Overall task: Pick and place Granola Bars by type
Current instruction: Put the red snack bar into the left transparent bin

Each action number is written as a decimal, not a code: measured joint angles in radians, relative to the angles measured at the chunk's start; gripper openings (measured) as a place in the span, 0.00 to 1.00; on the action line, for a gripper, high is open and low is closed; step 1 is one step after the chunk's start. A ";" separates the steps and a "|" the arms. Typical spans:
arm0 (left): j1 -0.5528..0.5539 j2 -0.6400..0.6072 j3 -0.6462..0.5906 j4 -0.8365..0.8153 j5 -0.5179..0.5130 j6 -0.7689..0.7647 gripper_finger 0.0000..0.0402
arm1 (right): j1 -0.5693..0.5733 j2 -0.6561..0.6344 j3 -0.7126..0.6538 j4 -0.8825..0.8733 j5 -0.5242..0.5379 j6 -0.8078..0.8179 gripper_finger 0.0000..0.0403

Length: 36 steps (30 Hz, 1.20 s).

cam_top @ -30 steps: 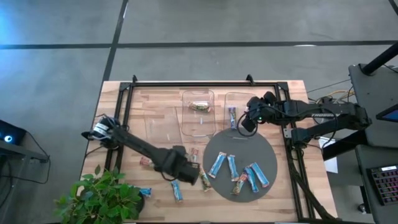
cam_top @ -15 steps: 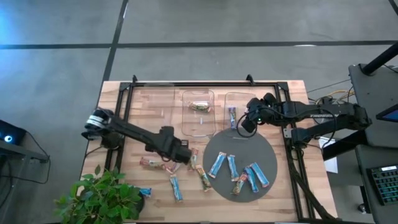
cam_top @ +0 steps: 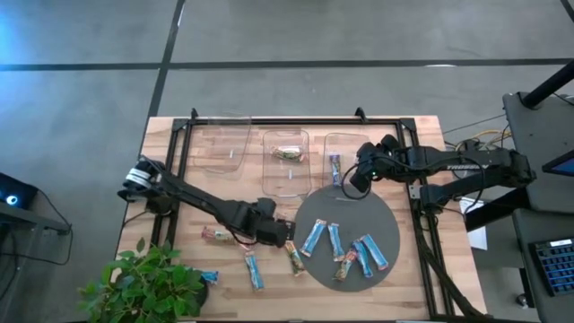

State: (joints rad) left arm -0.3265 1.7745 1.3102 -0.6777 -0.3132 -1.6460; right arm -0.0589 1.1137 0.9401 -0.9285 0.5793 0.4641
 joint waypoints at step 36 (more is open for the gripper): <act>0.041 0.389 0.307 -0.291 -0.019 0.169 0.41 | 0.000 -0.006 -0.021 -0.067 0.000 -0.014 0.56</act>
State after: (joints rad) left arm -0.2852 2.1632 1.6173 -0.9682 -0.3317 -1.4766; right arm -0.0586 1.1080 0.9195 -0.9958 0.5797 0.4504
